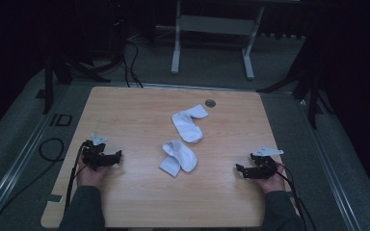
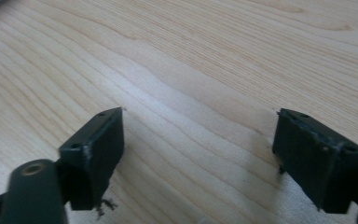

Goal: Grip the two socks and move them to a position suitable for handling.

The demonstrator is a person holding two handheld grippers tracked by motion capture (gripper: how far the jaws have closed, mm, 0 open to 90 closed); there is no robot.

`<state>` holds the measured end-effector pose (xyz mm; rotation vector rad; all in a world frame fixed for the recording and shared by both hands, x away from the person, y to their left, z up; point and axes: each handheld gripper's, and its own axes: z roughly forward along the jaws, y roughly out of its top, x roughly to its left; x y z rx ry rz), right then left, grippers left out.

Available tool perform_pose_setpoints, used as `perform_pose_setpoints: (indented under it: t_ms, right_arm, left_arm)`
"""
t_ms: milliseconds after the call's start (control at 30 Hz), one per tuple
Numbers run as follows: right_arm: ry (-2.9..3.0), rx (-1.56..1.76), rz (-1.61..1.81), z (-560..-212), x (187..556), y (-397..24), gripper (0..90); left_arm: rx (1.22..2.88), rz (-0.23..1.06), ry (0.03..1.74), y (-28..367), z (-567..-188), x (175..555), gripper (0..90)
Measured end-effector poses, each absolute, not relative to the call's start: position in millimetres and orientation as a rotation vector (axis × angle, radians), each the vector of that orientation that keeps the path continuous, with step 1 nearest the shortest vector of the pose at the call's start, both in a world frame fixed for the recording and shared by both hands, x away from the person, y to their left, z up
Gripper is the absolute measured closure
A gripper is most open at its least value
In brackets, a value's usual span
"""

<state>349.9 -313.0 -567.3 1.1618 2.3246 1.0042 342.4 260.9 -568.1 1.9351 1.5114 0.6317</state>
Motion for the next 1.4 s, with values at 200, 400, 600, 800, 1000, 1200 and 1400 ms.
perform_pose_setpoints:
  t_ms: [200, 400, 600, 800, 1000, 1200, 1400]
  right_arm:
    - [2.324, 1.157, 1.009, -567.3, 349.4, -313.0, 18.4]
    - [2.334, 1.174, 0.993, -563.3, 347.2, -315.0, 27.9]
    - [2.355, 1.114, 0.927, -550.6, 335.3, -319.1, 29.2]
    - [2.369, 1.053, 0.880, -536.5, 324.5, -318.9, 31.8]
    - [2.412, 0.917, 0.829, -516.0, 312.4, -299.0, 38.0]
    - [2.452, 0.845, 0.819, -503.9, 308.2, -282.9, 41.7]
    - [2.504, 0.774, 0.816, -496.8, 312.3, -257.9, 47.0]
  left_arm:
    - [1.935, 0.633, 1.511, 261.2, -567.8, 342.3, 14.4]
    - [1.935, 0.632, 1.510, 261.2, -567.8, 342.3, 14.5]
    - [1.936, 0.632, 1.512, 260.9, -567.6, 341.8, 15.0]
    - [1.934, 0.633, 1.511, 260.6, -567.7, 341.4, 15.0]
    - [1.931, 0.633, 1.512, 260.2, -567.9, 341.1, 15.0]
    - [1.931, 0.633, 1.512, 260.2, -567.9, 341.1, 15.0]
    - [1.931, 0.632, 1.512, 260.2, -567.9, 340.9, 15.0]
